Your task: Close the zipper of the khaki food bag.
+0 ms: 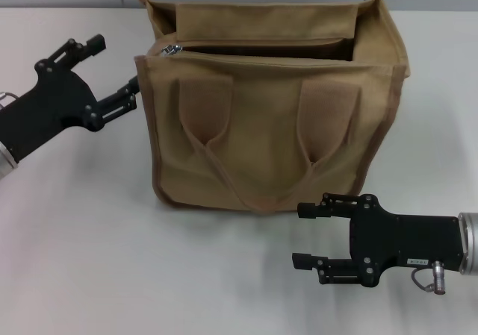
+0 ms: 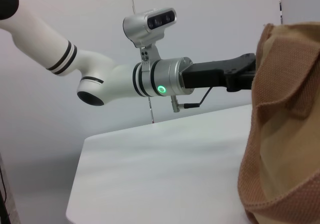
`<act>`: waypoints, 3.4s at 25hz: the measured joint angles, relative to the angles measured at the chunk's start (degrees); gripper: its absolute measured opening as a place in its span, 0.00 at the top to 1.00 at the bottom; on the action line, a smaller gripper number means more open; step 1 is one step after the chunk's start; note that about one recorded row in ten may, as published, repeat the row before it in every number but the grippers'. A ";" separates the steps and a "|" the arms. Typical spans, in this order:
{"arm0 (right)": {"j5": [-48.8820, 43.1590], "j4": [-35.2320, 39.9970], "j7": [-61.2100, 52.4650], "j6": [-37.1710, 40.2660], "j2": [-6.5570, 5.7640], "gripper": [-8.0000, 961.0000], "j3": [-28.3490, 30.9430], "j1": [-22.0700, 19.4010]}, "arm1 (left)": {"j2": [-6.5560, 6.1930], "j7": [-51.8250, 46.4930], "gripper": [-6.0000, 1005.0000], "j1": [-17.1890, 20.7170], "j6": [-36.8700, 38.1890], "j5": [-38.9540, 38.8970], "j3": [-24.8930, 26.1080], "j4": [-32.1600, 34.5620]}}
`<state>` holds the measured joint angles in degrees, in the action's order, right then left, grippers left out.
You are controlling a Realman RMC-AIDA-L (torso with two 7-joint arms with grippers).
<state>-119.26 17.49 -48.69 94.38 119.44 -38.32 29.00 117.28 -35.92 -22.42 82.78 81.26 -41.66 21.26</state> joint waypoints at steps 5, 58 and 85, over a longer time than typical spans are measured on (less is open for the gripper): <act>0.00 0.00 0.00 0.00 0.00 0.24 0.00 0.00 | 1.22 3.86 0.17 0.15 0.34 -0.44 5.16 -0.25; 0.00 0.00 0.00 -0.30 -0.09 0.24 0.00 0.18 | 1.50 15.63 0.18 -2.60 2.53 5.71 15.65 -7.24; 2.29 -0.56 -1.44 1.76 0.00 0.25 -0.01 0.61 | 1.45 20.43 0.93 -2.61 4.06 5.86 15.47 -10.01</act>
<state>-116.97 16.93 -50.13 96.15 119.44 -38.32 29.61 118.74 -15.49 -25.03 86.84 87.11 -26.19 11.25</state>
